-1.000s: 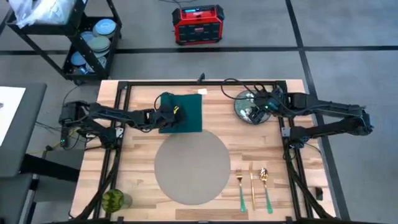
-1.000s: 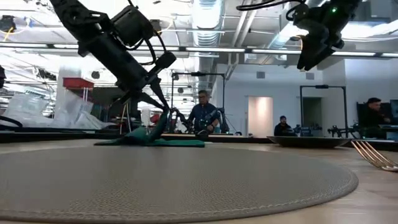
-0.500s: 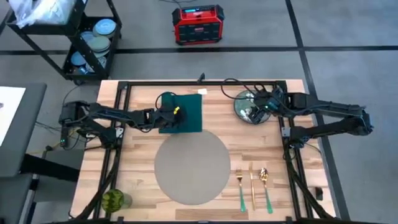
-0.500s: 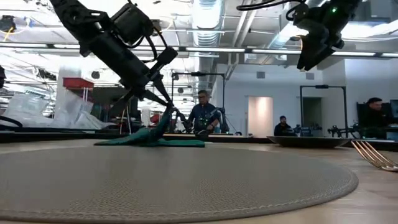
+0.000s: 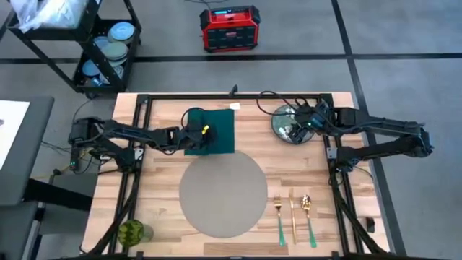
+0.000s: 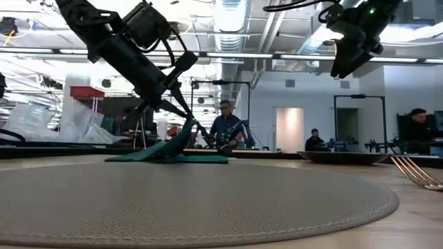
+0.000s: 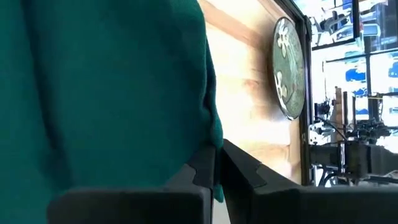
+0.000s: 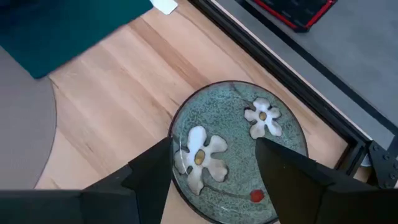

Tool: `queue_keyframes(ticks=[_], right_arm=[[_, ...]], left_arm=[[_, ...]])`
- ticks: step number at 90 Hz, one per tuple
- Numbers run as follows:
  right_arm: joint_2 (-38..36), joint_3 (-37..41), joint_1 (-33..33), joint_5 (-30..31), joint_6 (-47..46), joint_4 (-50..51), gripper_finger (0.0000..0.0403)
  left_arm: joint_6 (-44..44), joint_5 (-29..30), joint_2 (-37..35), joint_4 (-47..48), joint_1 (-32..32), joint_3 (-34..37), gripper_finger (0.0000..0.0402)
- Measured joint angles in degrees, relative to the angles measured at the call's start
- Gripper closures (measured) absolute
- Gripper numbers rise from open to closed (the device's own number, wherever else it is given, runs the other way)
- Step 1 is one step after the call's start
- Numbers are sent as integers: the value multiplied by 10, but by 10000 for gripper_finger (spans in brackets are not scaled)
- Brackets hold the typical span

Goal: Set table place
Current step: Fold the blue table napkin

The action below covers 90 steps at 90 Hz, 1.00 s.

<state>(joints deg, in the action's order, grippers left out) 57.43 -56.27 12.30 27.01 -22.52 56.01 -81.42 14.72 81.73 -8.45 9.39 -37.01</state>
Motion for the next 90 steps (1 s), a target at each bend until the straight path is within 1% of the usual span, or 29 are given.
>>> queue_keyframes(ticks=[23, 40, 50, 72, 82, 90], right_arm=[[0, 0, 0, 0, 0, 0, 188], [0, 0, 2, 0, 0, -9, 188], [0, 0, 2, 0, 0, -23, 188], [0, 0, -3, 0, 0, -20, 188], [0, 0, -5, 0, 0, -21, 188], [0, 0, -7, 0, 1, -21, 188]], left_arm=[[3, 8, 0, -5, 1, 0, 402], [41, 5, 0, -77, 7, -1, 402], [43, 0, 18, -61, 9, -15, 402], [45, -65, 107, -45, 3, -59, 402], [39, -68, 112, -17, 2, -65, 402], [41, -60, 104, 34, 7, -65, 402]])
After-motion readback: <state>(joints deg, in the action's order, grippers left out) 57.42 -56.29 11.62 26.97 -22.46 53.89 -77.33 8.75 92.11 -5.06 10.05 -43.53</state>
